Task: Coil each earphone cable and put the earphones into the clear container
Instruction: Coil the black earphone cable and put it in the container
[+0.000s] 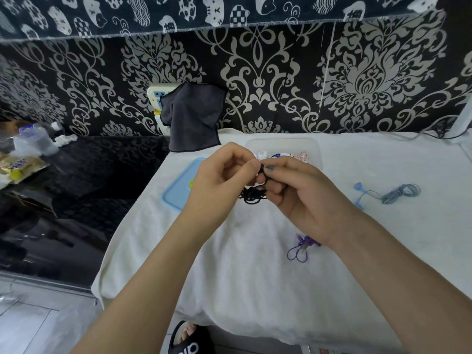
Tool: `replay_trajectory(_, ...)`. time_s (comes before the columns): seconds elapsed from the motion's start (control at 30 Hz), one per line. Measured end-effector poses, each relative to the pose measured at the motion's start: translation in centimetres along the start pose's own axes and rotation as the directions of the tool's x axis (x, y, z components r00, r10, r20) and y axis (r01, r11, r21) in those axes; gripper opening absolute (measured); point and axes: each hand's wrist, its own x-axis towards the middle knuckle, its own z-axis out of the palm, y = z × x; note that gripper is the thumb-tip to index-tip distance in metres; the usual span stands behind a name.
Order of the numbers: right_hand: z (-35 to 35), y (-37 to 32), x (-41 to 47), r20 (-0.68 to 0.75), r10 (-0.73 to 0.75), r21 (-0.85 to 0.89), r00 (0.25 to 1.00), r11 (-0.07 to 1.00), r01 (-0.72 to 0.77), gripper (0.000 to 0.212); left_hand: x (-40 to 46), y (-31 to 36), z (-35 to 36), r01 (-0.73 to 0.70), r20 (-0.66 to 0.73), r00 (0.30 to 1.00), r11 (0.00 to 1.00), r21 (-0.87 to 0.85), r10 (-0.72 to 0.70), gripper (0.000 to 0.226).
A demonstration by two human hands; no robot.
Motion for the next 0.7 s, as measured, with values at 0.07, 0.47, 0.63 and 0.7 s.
replay_trajectory(0.07, -0.2, -0.3, 0.7, -0.065, -0.026, -0.018, 0.998, 1.0, 0.025, 0.017, 1.1, -0.5, 0.5, 0.035, -0.014, 0.999, 0.999, -0.002, -0.035, 0.009)
replay_trajectory(0.47, -2.6, -5.1, 9.2, -0.298, -0.163, -0.692, 0.941, 0.715, -0.095, 0.011, 5.5, -5.0, 2.5, 0.191, -0.108, 0.979, 0.953, 0.235, -0.17, 0.029)
replay_trajectory(0.63, -3.9, -3.2, 10.2, -0.319, 0.033, -0.856, 0.947, 0.419, -0.303, 0.021, 5.5, -5.6, 2.9, 0.136, -0.046, 0.991, 0.887, 0.442, -0.129, 0.044)
replay_trajectory(0.7, -4.0, -3.1, 9.8, -0.291, 0.019, -0.899, 0.957, 0.338, -0.28, 0.029, 5.5, -5.7, 3.1, 0.113, -0.034, 0.993, 0.859, 0.5, -0.111, 0.044)
